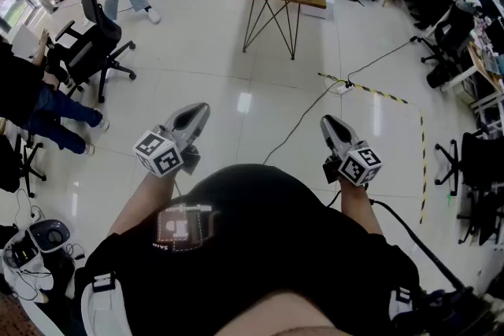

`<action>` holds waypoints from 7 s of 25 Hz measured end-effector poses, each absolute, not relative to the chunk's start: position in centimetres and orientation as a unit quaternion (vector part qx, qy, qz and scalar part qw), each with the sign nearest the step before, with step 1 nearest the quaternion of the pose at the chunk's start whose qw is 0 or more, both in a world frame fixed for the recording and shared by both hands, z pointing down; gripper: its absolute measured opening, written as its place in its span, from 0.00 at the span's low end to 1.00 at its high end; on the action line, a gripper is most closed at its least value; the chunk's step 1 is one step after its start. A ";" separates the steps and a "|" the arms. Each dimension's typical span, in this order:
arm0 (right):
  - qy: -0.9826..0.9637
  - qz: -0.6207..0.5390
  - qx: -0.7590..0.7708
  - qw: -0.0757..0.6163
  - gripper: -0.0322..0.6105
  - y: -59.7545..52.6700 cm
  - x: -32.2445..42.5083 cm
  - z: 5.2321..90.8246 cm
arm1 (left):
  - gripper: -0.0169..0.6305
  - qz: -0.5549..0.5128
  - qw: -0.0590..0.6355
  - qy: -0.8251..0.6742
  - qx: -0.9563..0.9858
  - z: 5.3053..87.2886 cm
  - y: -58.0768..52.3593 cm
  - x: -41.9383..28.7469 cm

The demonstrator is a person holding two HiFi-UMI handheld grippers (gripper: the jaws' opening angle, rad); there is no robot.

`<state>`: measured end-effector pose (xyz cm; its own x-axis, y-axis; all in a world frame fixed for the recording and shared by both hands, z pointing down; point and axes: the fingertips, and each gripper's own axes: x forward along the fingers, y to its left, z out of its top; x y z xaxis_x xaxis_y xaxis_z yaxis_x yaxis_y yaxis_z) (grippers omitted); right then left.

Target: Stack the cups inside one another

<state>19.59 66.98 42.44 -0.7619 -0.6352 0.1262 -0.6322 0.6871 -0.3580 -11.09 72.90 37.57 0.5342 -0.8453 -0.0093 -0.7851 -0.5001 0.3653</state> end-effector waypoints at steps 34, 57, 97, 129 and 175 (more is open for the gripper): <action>0.902 -0.177 -0.394 -0.004 0.24 37.6 8.7 39.8 | 0.13 -0.084 0.159 -0.416 0.892 39.2 40.4 -23.7; 0.946 -0.182 -0.269 -0.009 0.10 -1.4 11.5 42.5 | 0.03 -0.074 0.156 -0.513 0.841 39.2 6.2 -17.2; 0.903 -0.239 -0.352 -0.059 0.11 -27.3 15.5 48.3 | 0.24 0.389 -0.031 -0.187 0.901 56.7 -32.4 -8.9; 0.862 -0.252 -0.441 -0.017 0.11 -22.8 23.9 49.7 | 0.05 0.494 -0.171 0.057 0.851 52.7 -27.1 7.2; 0.913 -0.212 -0.343 -0.066 0.07 -28.3 10.7 49.7 | 0.03 -0.079 0.242 -0.529 0.809 49.5 -21.4 -25.5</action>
